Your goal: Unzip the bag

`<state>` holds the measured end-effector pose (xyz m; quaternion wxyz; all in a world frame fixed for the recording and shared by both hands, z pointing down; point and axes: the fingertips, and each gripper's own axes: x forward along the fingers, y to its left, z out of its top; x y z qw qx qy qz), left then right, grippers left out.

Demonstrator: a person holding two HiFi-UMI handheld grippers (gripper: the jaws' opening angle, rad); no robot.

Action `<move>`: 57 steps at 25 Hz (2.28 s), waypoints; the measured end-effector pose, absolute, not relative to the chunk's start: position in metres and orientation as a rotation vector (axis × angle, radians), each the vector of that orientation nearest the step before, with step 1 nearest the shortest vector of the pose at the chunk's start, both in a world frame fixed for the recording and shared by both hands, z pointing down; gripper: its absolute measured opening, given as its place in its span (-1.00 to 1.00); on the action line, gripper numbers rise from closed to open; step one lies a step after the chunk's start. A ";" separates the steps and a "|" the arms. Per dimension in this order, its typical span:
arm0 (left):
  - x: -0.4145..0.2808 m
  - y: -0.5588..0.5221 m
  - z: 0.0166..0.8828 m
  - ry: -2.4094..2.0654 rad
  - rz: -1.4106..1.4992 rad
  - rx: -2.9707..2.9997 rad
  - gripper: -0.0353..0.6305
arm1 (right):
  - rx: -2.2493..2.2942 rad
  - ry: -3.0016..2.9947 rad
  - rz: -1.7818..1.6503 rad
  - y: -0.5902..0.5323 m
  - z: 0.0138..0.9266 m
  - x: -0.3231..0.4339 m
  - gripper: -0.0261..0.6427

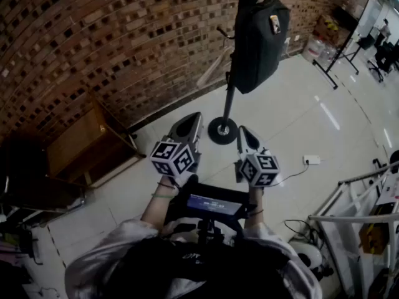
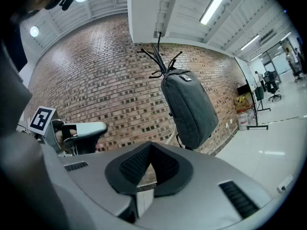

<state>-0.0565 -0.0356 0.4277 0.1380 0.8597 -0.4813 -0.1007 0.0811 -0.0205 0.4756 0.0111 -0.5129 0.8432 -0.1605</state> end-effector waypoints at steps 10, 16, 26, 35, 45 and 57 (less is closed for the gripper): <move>-0.040 -0.087 0.410 -1.332 -0.310 2.549 -0.87 | -1.636 2.602 -0.499 -0.066 0.473 0.093 -0.95; -0.040 -0.141 0.393 -1.299 -0.384 2.535 -0.87 | -1.679 2.587 -0.505 -0.109 0.467 0.100 -0.95; -0.021 -0.211 0.356 -1.164 -0.433 2.615 -0.87 | -1.764 2.530 -0.510 -0.169 0.475 0.125 -0.95; 0.022 -0.261 0.314 -1.109 -0.328 2.897 -0.87 | -1.887 2.439 -0.484 -0.200 0.466 0.143 -0.95; 0.048 -0.290 0.283 -1.005 -0.361 3.035 -0.83 | -1.998 2.358 -0.492 -0.202 0.475 0.152 -0.95; 0.064 -0.296 0.277 -1.032 -0.140 3.244 -0.65 | -1.977 2.417 -0.488 -0.206 0.465 0.162 -0.95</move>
